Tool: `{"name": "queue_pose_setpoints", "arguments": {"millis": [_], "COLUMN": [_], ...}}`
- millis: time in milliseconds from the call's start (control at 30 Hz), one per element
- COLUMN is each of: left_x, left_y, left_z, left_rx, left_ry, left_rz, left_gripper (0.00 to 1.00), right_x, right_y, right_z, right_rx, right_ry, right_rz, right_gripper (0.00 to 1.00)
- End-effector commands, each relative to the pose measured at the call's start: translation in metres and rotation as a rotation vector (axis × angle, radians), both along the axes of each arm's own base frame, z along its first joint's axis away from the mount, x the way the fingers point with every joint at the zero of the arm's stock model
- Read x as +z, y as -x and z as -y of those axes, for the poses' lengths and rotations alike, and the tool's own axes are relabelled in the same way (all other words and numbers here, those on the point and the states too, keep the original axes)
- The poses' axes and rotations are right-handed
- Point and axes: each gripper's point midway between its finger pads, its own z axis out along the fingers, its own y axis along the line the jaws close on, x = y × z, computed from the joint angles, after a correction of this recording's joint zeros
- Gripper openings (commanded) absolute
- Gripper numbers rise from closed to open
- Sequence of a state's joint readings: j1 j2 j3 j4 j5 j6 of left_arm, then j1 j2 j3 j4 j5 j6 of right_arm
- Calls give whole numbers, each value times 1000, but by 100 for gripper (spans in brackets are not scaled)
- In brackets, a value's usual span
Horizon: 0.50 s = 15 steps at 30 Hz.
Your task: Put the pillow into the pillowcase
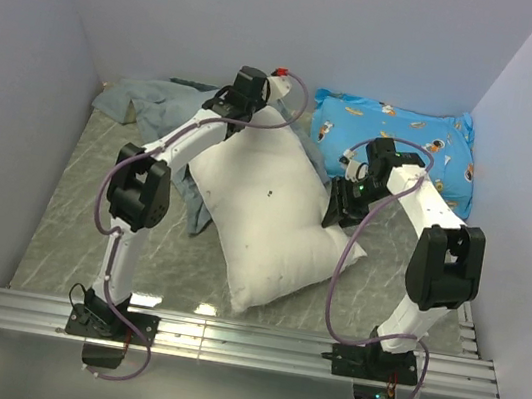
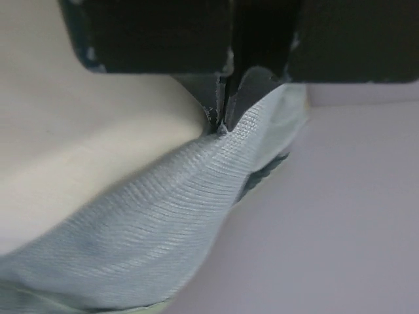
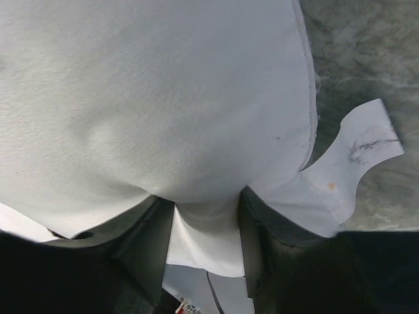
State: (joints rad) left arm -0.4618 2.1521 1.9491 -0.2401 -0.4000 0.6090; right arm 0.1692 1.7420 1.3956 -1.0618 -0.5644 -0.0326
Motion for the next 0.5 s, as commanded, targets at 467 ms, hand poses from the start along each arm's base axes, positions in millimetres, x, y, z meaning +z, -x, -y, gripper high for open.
{"name": "queue_pose_setpoints", "arguments": {"millis": [467], "left_x": [20], "left_y": [293], "left_z": [205], "left_rx": [-560], "left_ry": [621], "left_rz": [-711], "left_gripper": [0], "right_x": [62], "right_y": [-88], "right_z": [-39], "right_rx": [-30], "right_ry": [-186], "right_rz": [259], "right_gripper": [28]}}
